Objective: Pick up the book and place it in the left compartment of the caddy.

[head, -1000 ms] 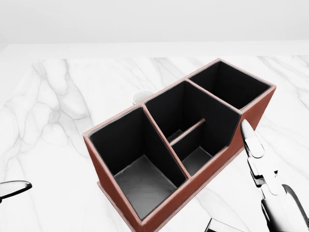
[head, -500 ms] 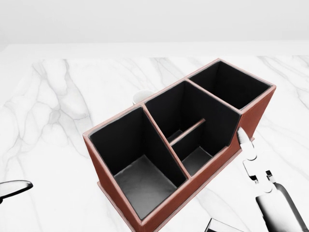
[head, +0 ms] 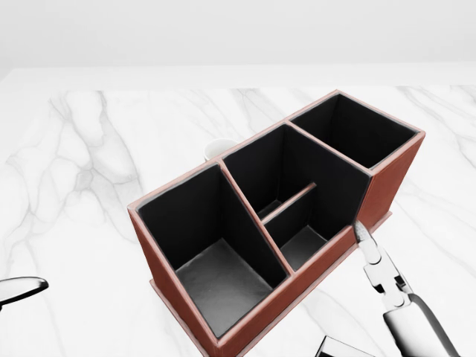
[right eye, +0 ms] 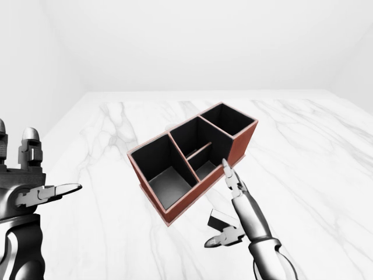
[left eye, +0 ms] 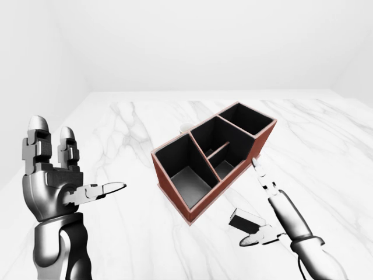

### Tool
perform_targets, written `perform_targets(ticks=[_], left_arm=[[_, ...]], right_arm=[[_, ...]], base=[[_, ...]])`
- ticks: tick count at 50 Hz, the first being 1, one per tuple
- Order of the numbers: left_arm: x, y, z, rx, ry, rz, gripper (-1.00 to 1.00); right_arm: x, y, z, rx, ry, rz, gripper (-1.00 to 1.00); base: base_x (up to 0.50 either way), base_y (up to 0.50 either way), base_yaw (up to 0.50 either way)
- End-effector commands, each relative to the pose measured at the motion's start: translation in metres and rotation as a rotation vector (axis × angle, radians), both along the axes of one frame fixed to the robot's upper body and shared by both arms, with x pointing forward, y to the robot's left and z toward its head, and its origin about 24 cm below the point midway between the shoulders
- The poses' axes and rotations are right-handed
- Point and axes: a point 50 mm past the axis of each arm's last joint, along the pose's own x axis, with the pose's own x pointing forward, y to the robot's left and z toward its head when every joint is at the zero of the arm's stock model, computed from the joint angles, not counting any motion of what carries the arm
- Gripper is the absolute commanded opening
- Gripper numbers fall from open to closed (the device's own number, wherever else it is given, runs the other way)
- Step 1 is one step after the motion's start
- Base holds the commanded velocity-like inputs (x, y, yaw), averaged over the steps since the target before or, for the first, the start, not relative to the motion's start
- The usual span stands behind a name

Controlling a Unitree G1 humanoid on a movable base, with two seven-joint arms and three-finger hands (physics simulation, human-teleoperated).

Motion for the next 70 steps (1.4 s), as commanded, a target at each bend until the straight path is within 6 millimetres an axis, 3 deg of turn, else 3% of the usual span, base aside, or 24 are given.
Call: perform_targets(ticks=[1, 39, 70], left_arm=[[-0.001, 0.0, 0.001, 0.002, -0.005, 0.001, 1.0], [0.0, 0.002, -0.001, 0.002, 0.003, 0.005, 1.0], [0.0, 0.0, -0.001, -0.002, 0.007, 0.007, 1.0]], right_arm=[[-0.003, -0.003, -0.015, -0.013, 0.089, -0.001, 1.0], [0.0, -0.016, -0.031, -0.069, 0.215, 0.01, 1.0], [0.001, -0.032, -0.027, -0.14, 0.244, -0.029, 1.0]], base=[[0.0, 0.0, 0.0], [0.0, 0.0, 0.0], [0.0, 0.0, 0.0]])
